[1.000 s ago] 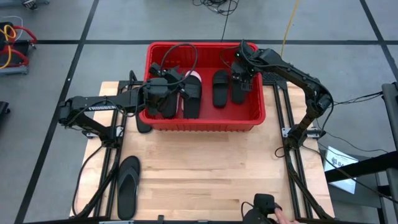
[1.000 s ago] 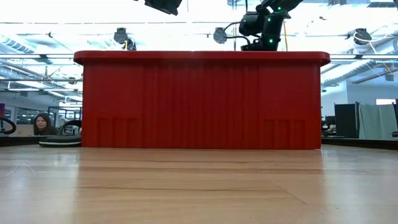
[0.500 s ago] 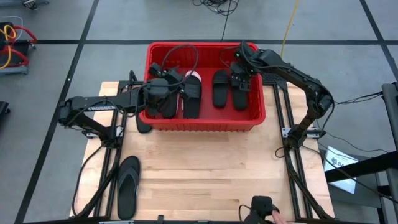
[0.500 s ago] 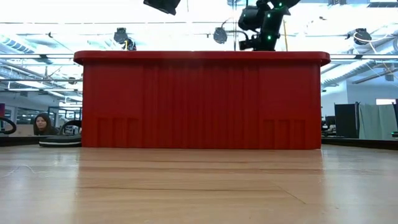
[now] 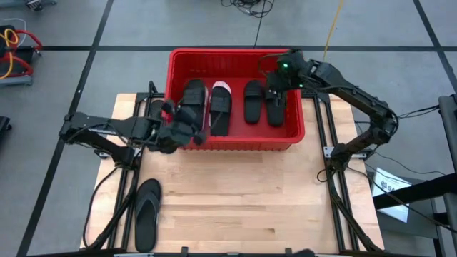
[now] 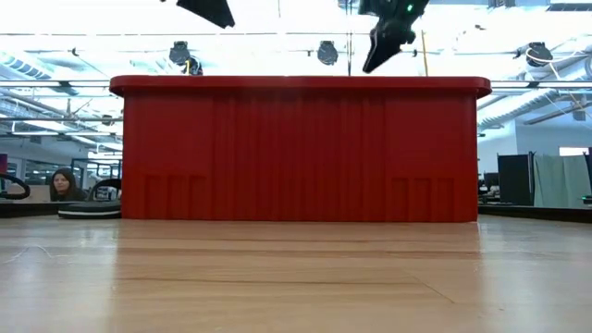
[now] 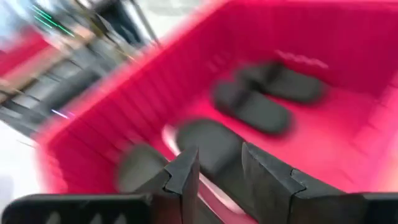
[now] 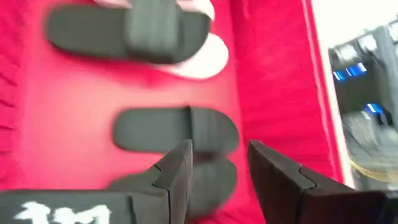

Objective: Pick and place slides into bin
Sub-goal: Put the bottom black flip flop on top of the slide in the red bin

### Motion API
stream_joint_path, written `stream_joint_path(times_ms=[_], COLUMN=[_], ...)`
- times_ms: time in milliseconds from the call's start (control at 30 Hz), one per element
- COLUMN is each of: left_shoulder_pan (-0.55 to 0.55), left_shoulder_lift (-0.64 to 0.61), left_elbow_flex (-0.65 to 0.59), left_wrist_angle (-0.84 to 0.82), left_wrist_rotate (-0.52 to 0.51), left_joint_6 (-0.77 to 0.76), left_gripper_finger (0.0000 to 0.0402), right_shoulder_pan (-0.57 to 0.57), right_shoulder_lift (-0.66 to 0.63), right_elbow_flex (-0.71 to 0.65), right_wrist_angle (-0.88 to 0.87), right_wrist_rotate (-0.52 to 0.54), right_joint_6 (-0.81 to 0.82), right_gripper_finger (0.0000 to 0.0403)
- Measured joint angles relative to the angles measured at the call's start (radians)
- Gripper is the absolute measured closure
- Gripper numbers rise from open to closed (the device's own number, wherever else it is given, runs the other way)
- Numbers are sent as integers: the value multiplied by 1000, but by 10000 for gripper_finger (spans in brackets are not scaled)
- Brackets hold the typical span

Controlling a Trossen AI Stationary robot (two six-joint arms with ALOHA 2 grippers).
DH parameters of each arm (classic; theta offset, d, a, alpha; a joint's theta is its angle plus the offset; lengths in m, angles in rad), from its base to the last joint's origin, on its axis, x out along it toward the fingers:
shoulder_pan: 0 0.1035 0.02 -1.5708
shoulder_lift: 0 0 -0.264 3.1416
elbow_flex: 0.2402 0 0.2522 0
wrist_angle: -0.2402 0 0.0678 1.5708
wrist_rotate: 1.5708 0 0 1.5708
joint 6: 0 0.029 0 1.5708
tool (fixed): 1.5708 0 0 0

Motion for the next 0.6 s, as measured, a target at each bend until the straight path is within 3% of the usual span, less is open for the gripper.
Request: stream_joint_path(times_ms=[233,400,500,600], left_shoulder_pan=[-94,-190,-266,-360], left_shoulder_lift=[7,6,5,7], left_elbow_flex=[0,0,0,0], left_wrist_angle=[-280,-448,-511,-543], left_wrist_rotate=[389,657,767,813], left_joint_6=[-450,-698,-855,-999], left_gripper_finger=[275,275,275,275], right_shoulder_pan=[29,53,63,74], right_shoulder_lift=[-80,-118,-133,-137], right_elbow_flex=[0,0,0,0], right_wrist_angle=[-8,-17,-22,-30], right_wrist_rotate=[-197,-232,-252,-280], right_joint_6=[56,101,108,108], right_gripper_finger=[260,259,260,262])
